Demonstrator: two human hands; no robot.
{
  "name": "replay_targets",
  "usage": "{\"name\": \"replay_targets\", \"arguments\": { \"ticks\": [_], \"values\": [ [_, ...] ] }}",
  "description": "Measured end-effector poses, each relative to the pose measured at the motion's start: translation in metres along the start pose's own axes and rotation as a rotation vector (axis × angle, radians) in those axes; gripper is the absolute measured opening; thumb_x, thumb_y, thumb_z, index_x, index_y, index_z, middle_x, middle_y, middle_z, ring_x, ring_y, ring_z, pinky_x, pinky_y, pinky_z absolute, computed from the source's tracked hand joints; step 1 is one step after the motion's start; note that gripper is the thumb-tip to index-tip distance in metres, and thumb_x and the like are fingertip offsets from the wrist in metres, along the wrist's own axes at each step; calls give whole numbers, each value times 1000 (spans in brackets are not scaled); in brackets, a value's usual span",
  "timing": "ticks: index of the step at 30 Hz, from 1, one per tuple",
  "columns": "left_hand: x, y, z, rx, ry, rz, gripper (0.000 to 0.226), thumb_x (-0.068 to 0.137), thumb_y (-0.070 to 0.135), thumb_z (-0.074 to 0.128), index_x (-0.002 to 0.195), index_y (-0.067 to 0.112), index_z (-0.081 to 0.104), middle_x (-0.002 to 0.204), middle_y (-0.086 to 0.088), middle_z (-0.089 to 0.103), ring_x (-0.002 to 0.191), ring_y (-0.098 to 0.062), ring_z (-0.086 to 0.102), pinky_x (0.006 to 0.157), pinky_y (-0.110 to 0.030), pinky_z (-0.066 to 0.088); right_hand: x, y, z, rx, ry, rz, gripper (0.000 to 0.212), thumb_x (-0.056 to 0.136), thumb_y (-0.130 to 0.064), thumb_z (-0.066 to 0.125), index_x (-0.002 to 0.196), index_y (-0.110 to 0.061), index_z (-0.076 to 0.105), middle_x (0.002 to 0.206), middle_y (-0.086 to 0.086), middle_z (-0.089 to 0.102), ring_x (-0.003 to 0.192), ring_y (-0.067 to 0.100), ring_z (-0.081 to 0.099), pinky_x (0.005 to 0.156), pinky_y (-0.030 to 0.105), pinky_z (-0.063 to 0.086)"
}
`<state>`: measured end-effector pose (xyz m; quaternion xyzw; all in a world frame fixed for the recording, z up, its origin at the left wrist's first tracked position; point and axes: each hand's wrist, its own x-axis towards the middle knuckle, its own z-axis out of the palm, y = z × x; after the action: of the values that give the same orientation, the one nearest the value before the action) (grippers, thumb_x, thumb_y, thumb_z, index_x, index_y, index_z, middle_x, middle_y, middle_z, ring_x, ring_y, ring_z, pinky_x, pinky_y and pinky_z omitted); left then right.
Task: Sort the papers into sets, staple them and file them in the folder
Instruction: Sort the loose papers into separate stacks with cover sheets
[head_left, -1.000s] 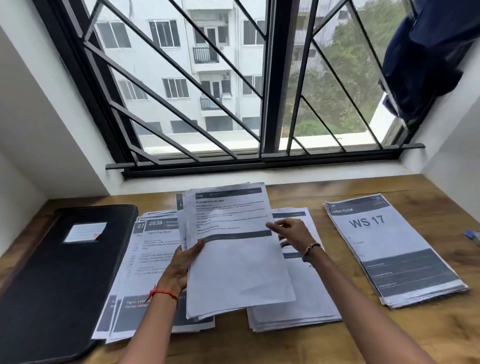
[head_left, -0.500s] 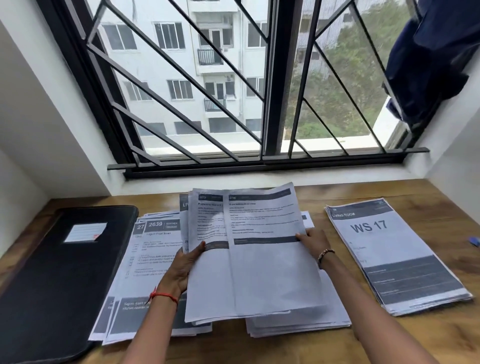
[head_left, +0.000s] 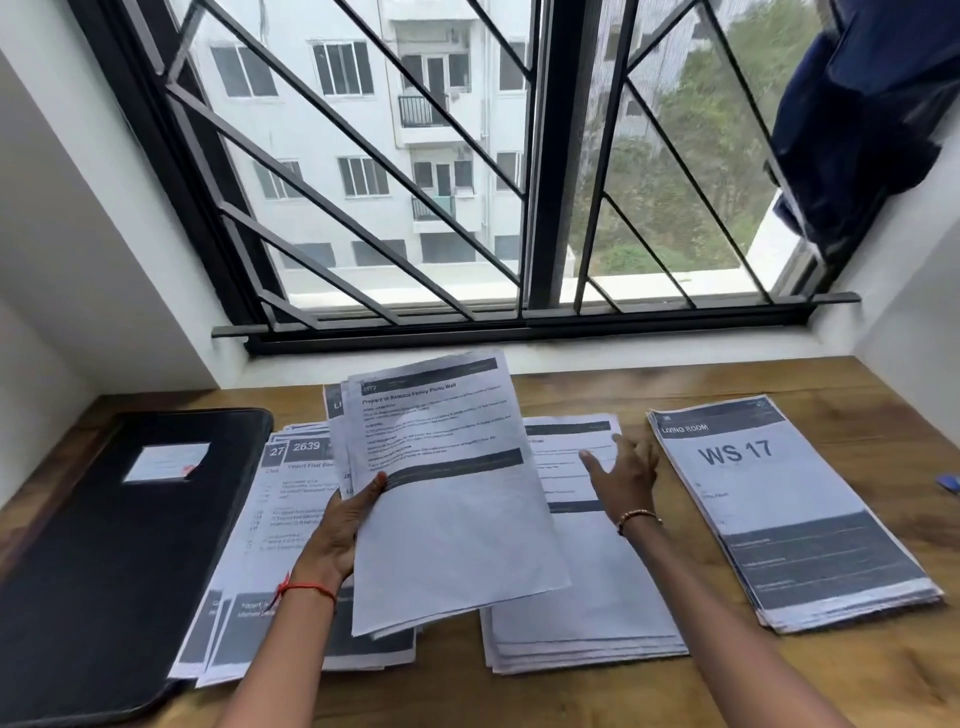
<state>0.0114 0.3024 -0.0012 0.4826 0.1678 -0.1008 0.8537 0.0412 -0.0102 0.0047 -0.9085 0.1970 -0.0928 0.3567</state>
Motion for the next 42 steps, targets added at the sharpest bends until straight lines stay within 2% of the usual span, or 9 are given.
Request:
{"name": "replay_targets", "arguments": {
  "ticks": [3,5,9,13,18,23,29,34,42],
  "values": [
    [0,-4,13,18,-32,-20,38,83,10,59,121,6,59,102,-12,71,85,-28,70,67,-41,59,-4,-32,-4,489,-240,41,28,80,-29,70,88,-3,67,83,16,63,74,24,59,61,24,49],
    [0,-8,21,35,-36,-30,41,80,11,65,119,5,60,104,-14,70,87,-29,69,71,-43,58,-4,-41,-4,537,-386,33,19,72,-20,78,83,-10,65,70,9,62,59,17,55,49,19,47],
    [0,-10,29,95,-42,-8,78,49,37,90,115,8,63,109,-16,68,98,-31,67,80,-46,56,2,-37,-1,482,-399,25,25,65,0,79,85,-8,67,77,7,65,72,20,60,55,18,44],
    [2,-10,25,87,-48,-28,37,84,22,60,118,6,61,110,-18,67,95,-31,67,80,-46,56,12,-24,-5,413,-405,18,22,72,2,71,94,1,71,83,9,67,78,20,61,70,31,53],
    [4,-8,17,116,7,-37,33,87,16,58,118,5,59,101,-13,71,85,-26,70,71,-39,59,24,8,-8,259,-276,129,9,71,4,68,78,11,67,76,8,58,71,16,52,68,29,47],
    [4,-2,1,80,52,-9,19,91,14,54,109,12,61,90,-8,73,76,-24,71,61,-38,59,22,32,-16,-14,-52,253,27,83,0,53,107,2,65,114,25,62,105,39,58,81,36,47],
    [2,6,-10,24,88,22,15,93,14,52,103,15,62,82,-3,74,68,-20,71,58,-38,59,15,35,-12,-121,-165,255,29,86,-4,52,113,2,61,116,24,61,104,38,59,77,32,44],
    [1,11,-15,-98,100,-5,17,93,18,51,107,15,61,80,-3,74,65,-21,71,52,-36,58,11,27,-11,-211,-129,278,38,88,-6,50,126,-1,51,130,23,50,116,38,53,92,39,45],
    [-9,9,-8,-99,130,-70,41,82,17,63,122,8,58,103,-12,69,75,-26,71,57,-38,58,4,20,-6,-206,-89,149,42,83,-19,65,116,4,53,125,24,48,118,39,44,94,42,41]
  ]
}}
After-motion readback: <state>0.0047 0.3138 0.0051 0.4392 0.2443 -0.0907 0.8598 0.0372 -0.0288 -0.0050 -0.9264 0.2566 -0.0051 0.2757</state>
